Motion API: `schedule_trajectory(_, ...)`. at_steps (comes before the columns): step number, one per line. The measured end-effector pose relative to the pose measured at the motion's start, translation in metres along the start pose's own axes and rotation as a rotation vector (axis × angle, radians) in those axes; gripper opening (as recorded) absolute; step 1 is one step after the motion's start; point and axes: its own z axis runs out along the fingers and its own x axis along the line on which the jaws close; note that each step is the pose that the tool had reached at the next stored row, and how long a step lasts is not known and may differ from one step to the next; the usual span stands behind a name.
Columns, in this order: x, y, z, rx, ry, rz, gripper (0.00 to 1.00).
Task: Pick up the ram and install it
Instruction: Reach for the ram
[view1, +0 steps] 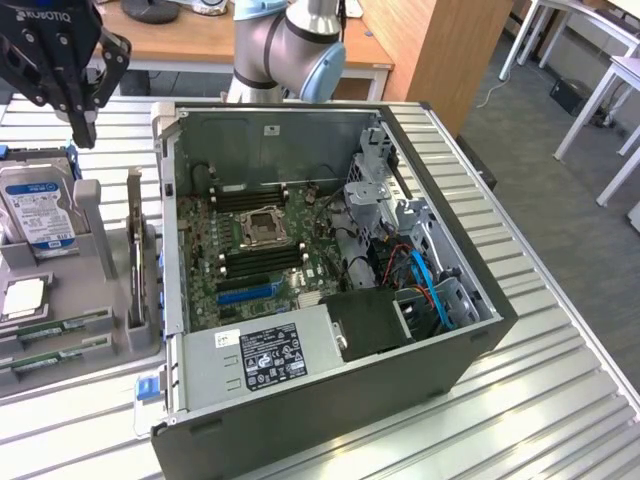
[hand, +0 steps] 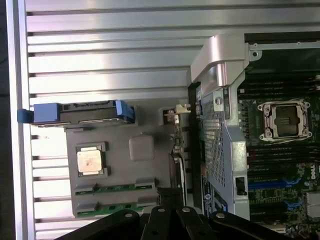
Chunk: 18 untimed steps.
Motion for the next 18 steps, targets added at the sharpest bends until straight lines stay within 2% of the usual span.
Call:
schedule_trajectory(8, 0.004, -0.0002, -0.0001, 0.0001, 0.0, 0.0, 0.11)
schedule_trajectory(18, 0.02, -0.0015, -0.0005, 0.0, 0.0, 0.0, 0.11)
